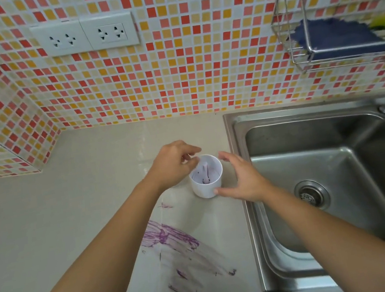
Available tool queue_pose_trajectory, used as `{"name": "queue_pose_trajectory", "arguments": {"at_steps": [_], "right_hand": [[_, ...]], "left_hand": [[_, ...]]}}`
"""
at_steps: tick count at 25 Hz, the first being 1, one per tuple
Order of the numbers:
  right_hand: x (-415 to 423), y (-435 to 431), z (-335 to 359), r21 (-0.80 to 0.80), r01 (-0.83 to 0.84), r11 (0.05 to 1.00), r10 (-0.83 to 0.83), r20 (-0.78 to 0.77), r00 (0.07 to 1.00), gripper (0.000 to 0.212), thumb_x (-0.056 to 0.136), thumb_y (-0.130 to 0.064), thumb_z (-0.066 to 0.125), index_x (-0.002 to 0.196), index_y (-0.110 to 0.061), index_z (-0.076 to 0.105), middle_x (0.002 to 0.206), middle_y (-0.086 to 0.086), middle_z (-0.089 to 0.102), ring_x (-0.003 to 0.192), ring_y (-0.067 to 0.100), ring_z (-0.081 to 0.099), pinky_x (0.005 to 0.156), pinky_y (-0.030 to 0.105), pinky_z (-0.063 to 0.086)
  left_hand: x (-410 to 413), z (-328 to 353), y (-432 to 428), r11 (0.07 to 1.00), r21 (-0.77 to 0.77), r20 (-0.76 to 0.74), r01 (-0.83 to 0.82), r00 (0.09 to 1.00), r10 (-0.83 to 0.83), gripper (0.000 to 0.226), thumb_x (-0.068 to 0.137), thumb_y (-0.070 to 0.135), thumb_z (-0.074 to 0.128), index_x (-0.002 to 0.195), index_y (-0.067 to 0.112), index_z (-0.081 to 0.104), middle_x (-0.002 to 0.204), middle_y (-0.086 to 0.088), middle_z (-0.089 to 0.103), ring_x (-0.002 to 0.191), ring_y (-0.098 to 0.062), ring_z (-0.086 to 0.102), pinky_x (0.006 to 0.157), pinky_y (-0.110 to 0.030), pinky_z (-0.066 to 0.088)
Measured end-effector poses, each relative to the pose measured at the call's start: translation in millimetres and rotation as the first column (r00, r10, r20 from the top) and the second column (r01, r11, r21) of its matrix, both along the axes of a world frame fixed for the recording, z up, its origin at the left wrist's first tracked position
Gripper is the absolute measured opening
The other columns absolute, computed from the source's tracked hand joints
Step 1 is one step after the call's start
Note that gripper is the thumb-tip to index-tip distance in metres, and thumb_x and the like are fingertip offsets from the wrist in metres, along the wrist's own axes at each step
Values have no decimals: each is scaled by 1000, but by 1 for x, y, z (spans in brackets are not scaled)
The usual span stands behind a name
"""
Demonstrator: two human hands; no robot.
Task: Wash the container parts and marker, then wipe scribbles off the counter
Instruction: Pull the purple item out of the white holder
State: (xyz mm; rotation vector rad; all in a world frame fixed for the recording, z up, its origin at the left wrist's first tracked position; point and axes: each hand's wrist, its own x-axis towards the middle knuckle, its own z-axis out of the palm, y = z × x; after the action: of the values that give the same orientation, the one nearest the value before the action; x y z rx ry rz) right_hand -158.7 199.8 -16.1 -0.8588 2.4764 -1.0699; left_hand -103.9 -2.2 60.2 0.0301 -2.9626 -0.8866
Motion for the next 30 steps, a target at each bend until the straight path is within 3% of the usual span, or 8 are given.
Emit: {"name": "queue_pose_trajectory", "arguments": {"at_steps": [4, 10, 13, 16, 19, 22, 28, 30], "right_hand": [[2, -13, 7, -1, -20, 1000, 20, 2, 1000, 99, 63, -48, 80, 142, -20, 27, 145, -3, 36, 130, 12, 36, 101, 23, 29], [4, -18, 9, -17, -16, 1000, 16, 6, 1000, 91, 64, -48, 80, 138, -20, 34, 138, -2, 44, 123, 14, 43, 96, 22, 33], [4, -18, 10, -18, -12, 1000, 12, -7, 1000, 90, 66, -45, 80, 138, -18, 34, 139, -1, 44, 124, 15, 43, 96, 21, 31], [5, -18, 12, -24, -11, 1000, 11, -12, 1000, 87, 67, -42, 80, 137, -17, 35, 137, 0, 45, 123, 15, 44, 94, 20, 31], [6, -18, 13, -35, -11, 999, 11, -2, 1000, 85, 67, -41, 80, 135, -17, 37, 135, 1, 47, 121, 16, 45, 94, 22, 34], [6, -18, 12, -47, 0, 999, 1, 21, 1000, 84, 66, -41, 81, 134, -19, 38, 133, -1, 48, 119, 15, 46, 92, 22, 35], [7, -19, 10, -52, 19, 998, -17, 33, 999, 85, 65, -41, 81, 135, -19, 37, 134, 0, 47, 120, 15, 45, 95, 24, 37], [7, -18, 10, -61, 23, 998, -21, 36, 999, 84, 66, -40, 81, 134, -18, 38, 133, 0, 48, 119, 16, 46, 95, 26, 38]], "left_hand": [[-6, -4, 9, 972, -172, 51, 161, 987, -155, 27, 90, 24, 57, 115, 18, 67, 99, -6, 65, 79, -11, 50, 63, -9, 32], [-11, -2, 17, 861, -436, 38, 261, 962, -272, 26, 95, 18, 49, 102, 4, 69, 95, -13, 63, 88, -25, 58, 66, -23, 32], [-14, 1, 17, 703, -635, 42, 319, 924, -381, 16, 86, 22, 65, 85, 6, 70, 80, -9, 64, 75, -23, 59, 62, -26, 41], [-20, -3, 13, 323, -864, 208, 388, 856, -473, 18, 67, 30, 82, 68, 18, 70, 64, 2, 62, 61, -16, 53, 54, -25, 42], [-20, 4, 16, 158, -880, 316, 448, 800, -510, 13, 71, 27, 80, 74, 18, 71, 68, 2, 63, 65, -15, 54, 54, -25, 38], [-22, 6, 23, 147, -875, 343, 462, 805, -484, 17, 89, 13, 60, 106, 8, 63, 96, -8, 64, 87, -22, 54, 68, -30, 39], [-24, 7, 28, 183, -839, 401, 513, 809, -430, 26, 93, 9, 52, 118, 3, 54, 106, -14, 60, 95, -27, 51, 78, -33, 43], [-26, 4, 28, 327, -808, 335, 490, 839, -429, 25, 95, 14, 51, 118, 5, 55, 107, -13, 60, 95, -26, 52, 79, -33, 43]]}}
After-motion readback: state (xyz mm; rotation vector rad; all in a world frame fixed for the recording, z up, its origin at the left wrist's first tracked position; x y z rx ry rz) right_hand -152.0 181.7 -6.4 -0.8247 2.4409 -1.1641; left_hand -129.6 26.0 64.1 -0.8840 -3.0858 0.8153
